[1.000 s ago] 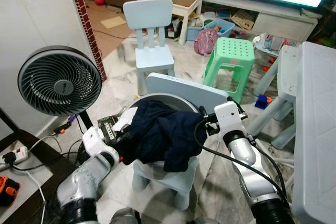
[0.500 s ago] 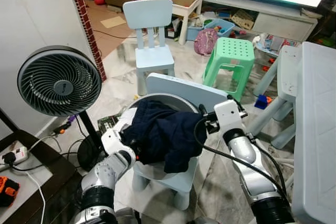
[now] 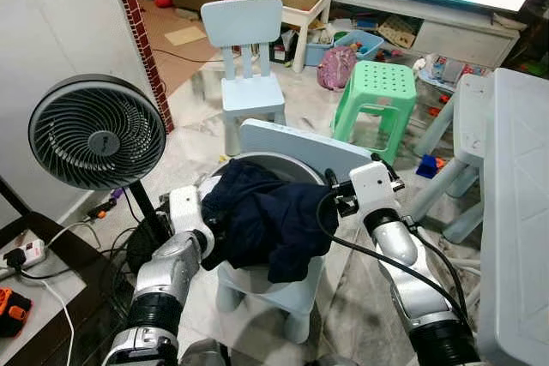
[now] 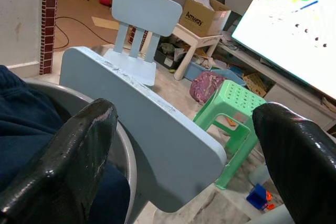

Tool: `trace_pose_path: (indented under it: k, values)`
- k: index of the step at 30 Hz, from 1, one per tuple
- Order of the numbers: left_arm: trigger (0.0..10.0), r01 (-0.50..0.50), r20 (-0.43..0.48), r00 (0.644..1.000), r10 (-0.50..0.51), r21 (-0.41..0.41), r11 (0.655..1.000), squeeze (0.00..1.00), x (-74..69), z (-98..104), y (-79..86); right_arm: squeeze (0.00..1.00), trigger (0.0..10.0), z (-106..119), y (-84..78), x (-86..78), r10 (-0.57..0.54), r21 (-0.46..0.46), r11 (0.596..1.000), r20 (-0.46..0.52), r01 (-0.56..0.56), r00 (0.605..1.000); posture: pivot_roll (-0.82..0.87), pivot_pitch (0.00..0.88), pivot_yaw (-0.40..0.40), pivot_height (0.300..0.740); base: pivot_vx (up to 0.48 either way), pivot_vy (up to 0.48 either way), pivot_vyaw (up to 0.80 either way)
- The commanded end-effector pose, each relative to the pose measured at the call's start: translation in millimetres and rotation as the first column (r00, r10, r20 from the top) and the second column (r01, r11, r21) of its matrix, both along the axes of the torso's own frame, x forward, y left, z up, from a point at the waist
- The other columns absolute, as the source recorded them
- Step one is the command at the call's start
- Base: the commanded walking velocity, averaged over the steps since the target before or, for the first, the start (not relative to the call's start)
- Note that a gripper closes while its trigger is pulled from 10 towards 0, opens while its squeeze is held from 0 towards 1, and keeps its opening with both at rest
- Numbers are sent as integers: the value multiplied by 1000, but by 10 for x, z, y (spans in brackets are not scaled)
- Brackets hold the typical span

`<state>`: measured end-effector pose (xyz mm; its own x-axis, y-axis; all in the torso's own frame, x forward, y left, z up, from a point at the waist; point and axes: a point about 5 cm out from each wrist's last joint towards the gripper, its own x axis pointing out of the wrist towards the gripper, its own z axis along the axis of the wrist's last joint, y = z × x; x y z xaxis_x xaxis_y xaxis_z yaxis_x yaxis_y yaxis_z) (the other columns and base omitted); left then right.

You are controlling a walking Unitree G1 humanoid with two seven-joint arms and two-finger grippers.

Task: Hang hanger

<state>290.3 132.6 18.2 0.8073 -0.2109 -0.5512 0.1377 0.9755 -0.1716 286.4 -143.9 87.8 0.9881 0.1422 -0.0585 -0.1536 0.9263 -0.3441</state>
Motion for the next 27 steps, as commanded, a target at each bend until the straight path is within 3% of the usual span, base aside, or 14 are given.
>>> trace_pose_path:
  k: [1, 5, 6, 8, 11, 13, 16, 17, 19, 21, 23, 24, 27]
  values:
    - [0, 113, 44, 992, -119, 117, 987, 0, -22, 7, -30, 0, 10000, 9, -7, 26, -7, 6, 1000, 3, 7, 1000, -33, 0, -2, 740, 0, 0, 0]
    - [0, 260, 39, 961, -273, 195, 946, 0, -84, 8, -92, 0, 10000, 8, -2, 31, -9, 10, 1000, 4, 9, 1000, -31, 0, 0, 740, 0, 0, 0]
    - [0, 341, 39, 930, -364, 272, 900, 0, -109, 12, -111, 0, 10000, 7, -2, 31, -10, 10, 1000, 4, 10, 1000, -31, 0, 0, 740, 0, 0, 0]
    - [0, 390, 33, 907, -421, 317, 865, 0, -126, 8, -122, 0, 10000, 7, -2, 31, -10, 10, 1000, 3, 10, 1000, -31, 0, 0, 740, 0, 0, 0]
    - [0, 546, -8, 798, -602, 432, 718, 0, -211, 9, -181, 0, 10000, 6, 0, 38, -13, 14, 1000, 4, 13, 1000, -24, 0, 1, 740, 0, 0, 0]
    - [0, 593, -25, 743, -669, 489, 640, 0, -236, 26, -208, 0, 10000, 6, 2, 43, -14, 16, 1000, 5, 14, 1000, -24, 0, 1, 740, 0, 0, 0]
    - [0, 605, -23, 709, -705, 534, 591, 0, -237, 67, -233, 0, 10000, 9, 10, 50, -14, 20, 1000, 6, 14, 1000, -22, 0, 5, 740, 0, 0, 0]
    - [0, 599, -13, 710, -704, 536, 595, 0, -231, 82, -240, 0, 10000, 8, 12, 50, -14, 20, 1000, 6, 14, 1000, -22, 0, 5, 740, 0, 0, 0]
    - [0, 569, 30, 734, -679, 520, 638, 0, -198, 131, -255, 0, 10000, 6, 12, 48, -16, 22, 1000, 6, 15, 1000, -22, 0, 5, 740, 0, 0, 0]
    - [0, 538, 79, 736, -673, 536, 651, 0, -159, 203, -262, 0, 10000, 4, 8, 41, -17, 28, 999, 6, 17, 1000, -22, 0, 5, 740, 0, 0, 0]
    - [0, 466, 199, 759, -620, 500, 730, 0, -84, 390, -283, 0, 10000, 13, -16, 24, -29, 54, 998, 17, 28, 999, -18, 0, 13, 740, 0, 0, 0]
    - [0, 466, 199, 759, -620, 500, 730, 0, -84, 390, -283, 0, 10000, 13, -16, 24, -29, 54, 998, 17, 28, 999, -18, 0, 13, 740, 0, 0, 0]
    - [0, 375, 321, 763, -560, 486, 790, 0, -9, 630, -296, 0, 10000, 75, -53, 12, -45, 106, 994, 50, 40, 998, -14, 0, 20, 740, 0, 0, 0]
